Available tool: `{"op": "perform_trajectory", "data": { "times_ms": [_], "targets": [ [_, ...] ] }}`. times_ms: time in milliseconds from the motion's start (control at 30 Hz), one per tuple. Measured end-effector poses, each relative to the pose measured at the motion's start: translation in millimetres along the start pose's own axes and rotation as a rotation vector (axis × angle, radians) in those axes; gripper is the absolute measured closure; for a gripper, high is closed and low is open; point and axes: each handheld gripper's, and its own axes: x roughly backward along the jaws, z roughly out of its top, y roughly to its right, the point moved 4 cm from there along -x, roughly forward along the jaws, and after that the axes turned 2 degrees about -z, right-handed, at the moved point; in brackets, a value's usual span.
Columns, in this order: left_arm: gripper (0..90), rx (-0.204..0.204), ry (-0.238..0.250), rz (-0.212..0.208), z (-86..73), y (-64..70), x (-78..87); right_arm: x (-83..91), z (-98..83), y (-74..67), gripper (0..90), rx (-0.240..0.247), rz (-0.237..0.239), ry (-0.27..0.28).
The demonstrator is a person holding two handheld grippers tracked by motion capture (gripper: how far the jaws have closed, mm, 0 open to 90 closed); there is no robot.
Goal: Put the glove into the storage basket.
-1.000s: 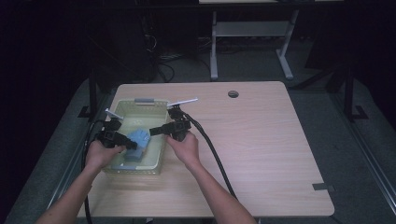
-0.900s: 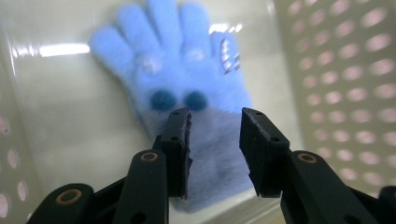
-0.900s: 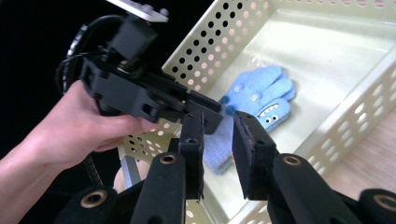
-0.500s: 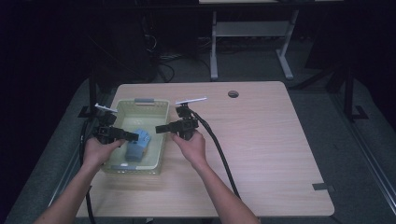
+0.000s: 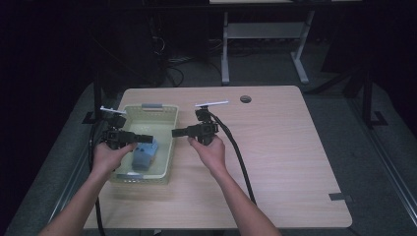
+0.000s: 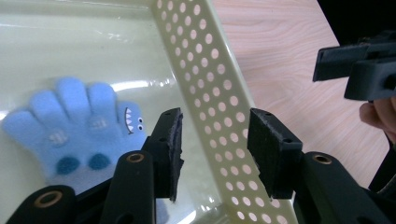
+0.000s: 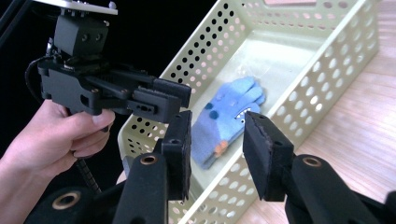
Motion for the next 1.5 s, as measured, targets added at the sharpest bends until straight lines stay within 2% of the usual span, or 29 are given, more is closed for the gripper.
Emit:
{"op": "perform_trajectory", "data": {
  "times_ms": [333,600,867,1167,1333,1500],
  "targets": [
    [52.3,-0.03,0.036,-0.039,3.7,16.7,-2.3,22.4,-1.2,6.9,59.0,-0.004,-0.013,0.022],
    [50.7,-0.059,0.055,-0.065,8.5,31.1,-13.7,38.2,-1.3,11.5,56.6,-0.003,-0.018,0.044],
    [48.6,-0.076,0.058,-0.089,12.2,46.9,-25.2,59.3,-6.0,26.7,54.8,-0.028,-0.031,0.072],
    [45.3,-0.107,0.06,-0.119,12.2,68.8,-41.3,92.0,-11.4,45.9,52.7,-0.064,-0.058,0.11],
    [40.8,-0.119,0.058,-0.127,11.1,75.9,-47.6,102.2,-15.2,53.2,50.1,-0.066,-0.075,0.111],
    [37.1,-0.134,0.059,-0.145,8.5,85.2,-55.5,118.2,-20.2,65.8,46.7,-0.086,-0.094,0.131]
  ]
}}
